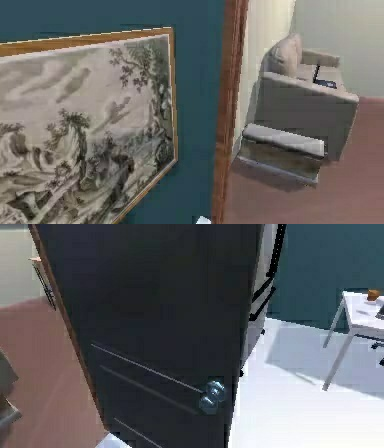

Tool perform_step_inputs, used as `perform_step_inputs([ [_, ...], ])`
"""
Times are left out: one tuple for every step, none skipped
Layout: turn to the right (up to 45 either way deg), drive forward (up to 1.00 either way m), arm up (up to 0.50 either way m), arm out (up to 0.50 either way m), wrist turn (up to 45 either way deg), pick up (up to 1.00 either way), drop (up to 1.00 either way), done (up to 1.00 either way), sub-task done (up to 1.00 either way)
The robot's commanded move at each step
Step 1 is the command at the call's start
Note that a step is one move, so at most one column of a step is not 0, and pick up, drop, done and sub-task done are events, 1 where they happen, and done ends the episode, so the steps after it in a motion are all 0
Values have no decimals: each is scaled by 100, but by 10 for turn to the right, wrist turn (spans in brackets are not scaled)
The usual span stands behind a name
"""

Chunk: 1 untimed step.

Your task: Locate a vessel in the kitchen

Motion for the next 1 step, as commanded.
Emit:
perform_step_inputs([
  [-450,0,0,0,0,0,0,0,0],
])
